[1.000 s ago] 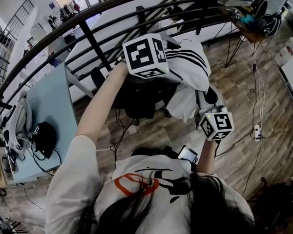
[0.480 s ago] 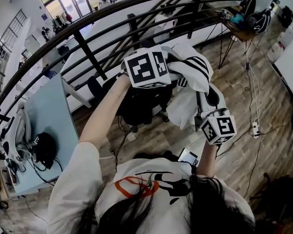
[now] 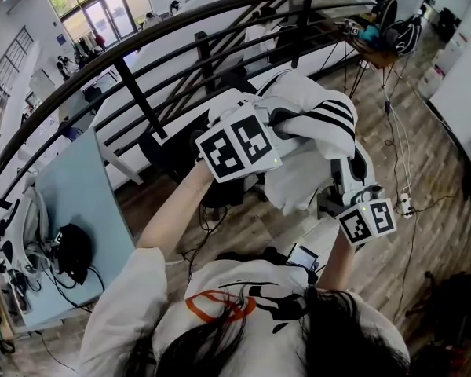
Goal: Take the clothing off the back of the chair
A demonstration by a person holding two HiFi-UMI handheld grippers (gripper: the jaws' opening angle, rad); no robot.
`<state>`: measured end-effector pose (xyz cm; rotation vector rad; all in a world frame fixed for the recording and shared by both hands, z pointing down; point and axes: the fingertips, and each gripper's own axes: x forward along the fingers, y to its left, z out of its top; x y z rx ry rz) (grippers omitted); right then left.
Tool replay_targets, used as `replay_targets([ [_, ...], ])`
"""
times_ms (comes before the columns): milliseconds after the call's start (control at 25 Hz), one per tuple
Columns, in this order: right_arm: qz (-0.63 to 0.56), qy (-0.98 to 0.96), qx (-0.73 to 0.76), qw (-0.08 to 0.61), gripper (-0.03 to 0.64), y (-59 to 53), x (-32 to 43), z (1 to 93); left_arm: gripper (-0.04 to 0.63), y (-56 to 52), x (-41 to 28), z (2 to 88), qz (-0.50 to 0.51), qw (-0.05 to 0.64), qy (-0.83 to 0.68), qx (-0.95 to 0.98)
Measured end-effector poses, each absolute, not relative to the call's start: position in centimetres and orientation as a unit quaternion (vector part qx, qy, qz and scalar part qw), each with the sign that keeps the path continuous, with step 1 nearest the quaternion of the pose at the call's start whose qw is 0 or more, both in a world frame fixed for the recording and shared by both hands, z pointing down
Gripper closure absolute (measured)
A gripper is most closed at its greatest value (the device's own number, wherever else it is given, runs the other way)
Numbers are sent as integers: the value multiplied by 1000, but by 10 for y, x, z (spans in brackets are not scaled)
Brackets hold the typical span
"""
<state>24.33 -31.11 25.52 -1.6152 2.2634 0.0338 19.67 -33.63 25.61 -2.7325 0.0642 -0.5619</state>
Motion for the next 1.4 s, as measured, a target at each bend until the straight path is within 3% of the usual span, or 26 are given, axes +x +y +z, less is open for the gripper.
replay_targets([
  [440,32,765,-606,215,551,-236,215,242,422,-263,174,249,-86,129,-44,-987],
  [920,55,742,-634,210,551,-172,202,235,422,-201,165,233,-7,104,-83,-991],
  [1400,48,750,-636,176,551,-121,233,235,425,-132,194,235,34,7,-98,-995],
])
